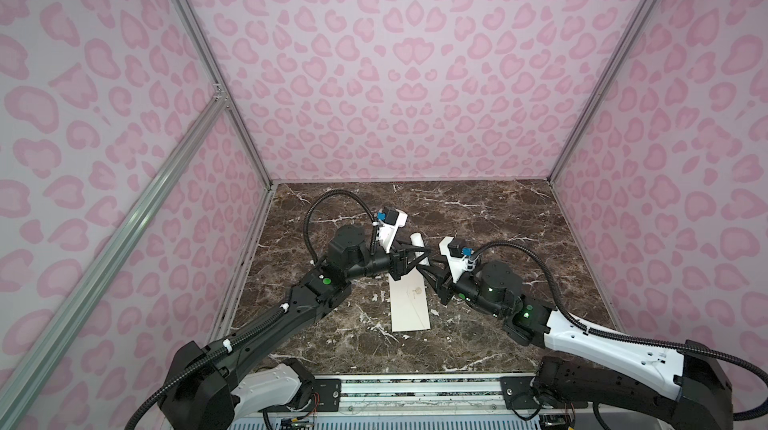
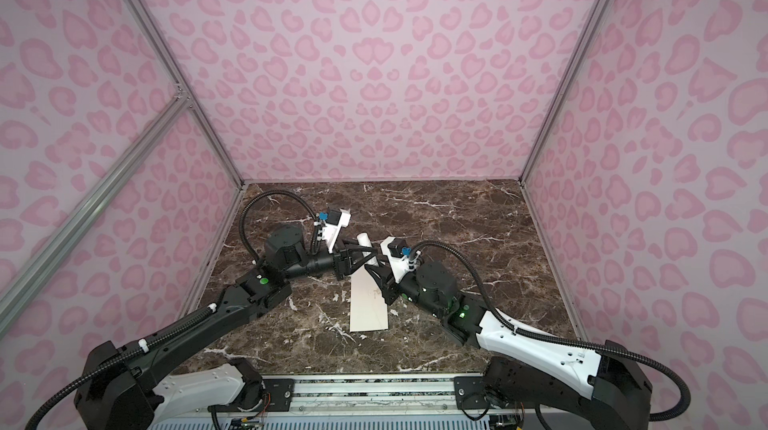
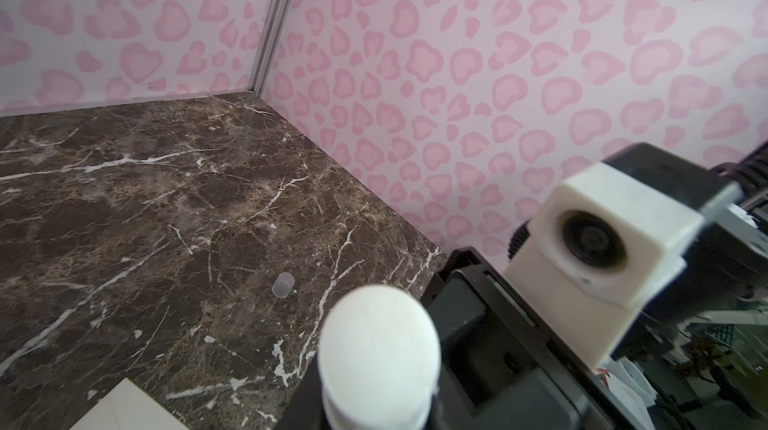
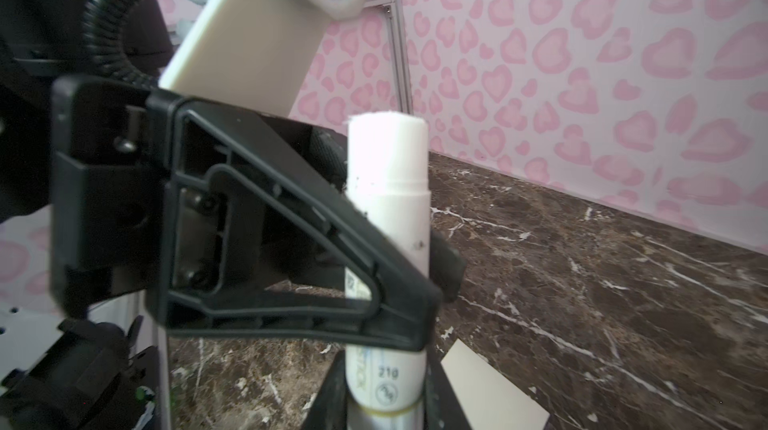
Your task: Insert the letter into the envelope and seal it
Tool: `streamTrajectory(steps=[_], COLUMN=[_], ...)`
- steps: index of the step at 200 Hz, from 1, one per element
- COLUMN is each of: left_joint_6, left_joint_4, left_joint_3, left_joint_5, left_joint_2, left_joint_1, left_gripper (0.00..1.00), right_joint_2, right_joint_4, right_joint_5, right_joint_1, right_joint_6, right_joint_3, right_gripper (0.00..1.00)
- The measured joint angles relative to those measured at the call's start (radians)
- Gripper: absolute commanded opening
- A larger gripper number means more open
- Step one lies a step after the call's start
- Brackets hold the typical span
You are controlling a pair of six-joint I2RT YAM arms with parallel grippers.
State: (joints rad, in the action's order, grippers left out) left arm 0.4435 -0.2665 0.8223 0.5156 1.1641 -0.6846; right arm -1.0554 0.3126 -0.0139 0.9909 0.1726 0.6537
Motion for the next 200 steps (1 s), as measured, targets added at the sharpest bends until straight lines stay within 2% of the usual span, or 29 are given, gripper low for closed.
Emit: streamTrajectory(steps=[59, 109, 123, 139, 156, 178, 200], left_joint_6=[0.036, 0.071, 0.075, 0.077, 0.066, 0.059, 0.048], left_joint_4=[0.008, 0.005, 0.003, 0.003, 0.011, 0.065, 0.101], left_joint_3=[-0.002, -0.024, -0.029, -0.032, -0.032, -0.032, -0.021], left_joint_5=[-0.198, -0.293, -0.304, -0.312, -0.340, -0.408, -0.408], left_joint_2=[-0.009, -0.030, -0.034, -0.037, -0.042, -0.047, -0.060], left_joint_1=[-0.044, -0.063, -0.066, -0.068, -0.069, -0.060, -0.045], left_gripper=[0.04, 0.03, 0.04, 0.04, 0.04, 0.04, 0.04], right_joint_2=[-0.150, -0.270, -0.285, -0.285, -0.256, -0.193, -0.101], right_joint_4=[-0.025, -0.019, -0.019, -0.020, -0.016, 0.006, -0.010], right_joint_5=[-0.510, -0.760, -0.793, -0.799, -0.769, -0.686, -0.598], right_joint_1=[0.195, 0.278, 0.289, 0.292, 0.296, 0.300, 0.254], right_joint_6=[-0.084, -0.124, -0.130, -0.131, -0.142, -0.141, -0.121], right_joint_3=[0.108, 0.183, 0.192, 0.192, 0.174, 0.132, 0.064], right_gripper=[0.11, 0.13, 0.17, 0.32, 0.39, 0.43, 0.44])
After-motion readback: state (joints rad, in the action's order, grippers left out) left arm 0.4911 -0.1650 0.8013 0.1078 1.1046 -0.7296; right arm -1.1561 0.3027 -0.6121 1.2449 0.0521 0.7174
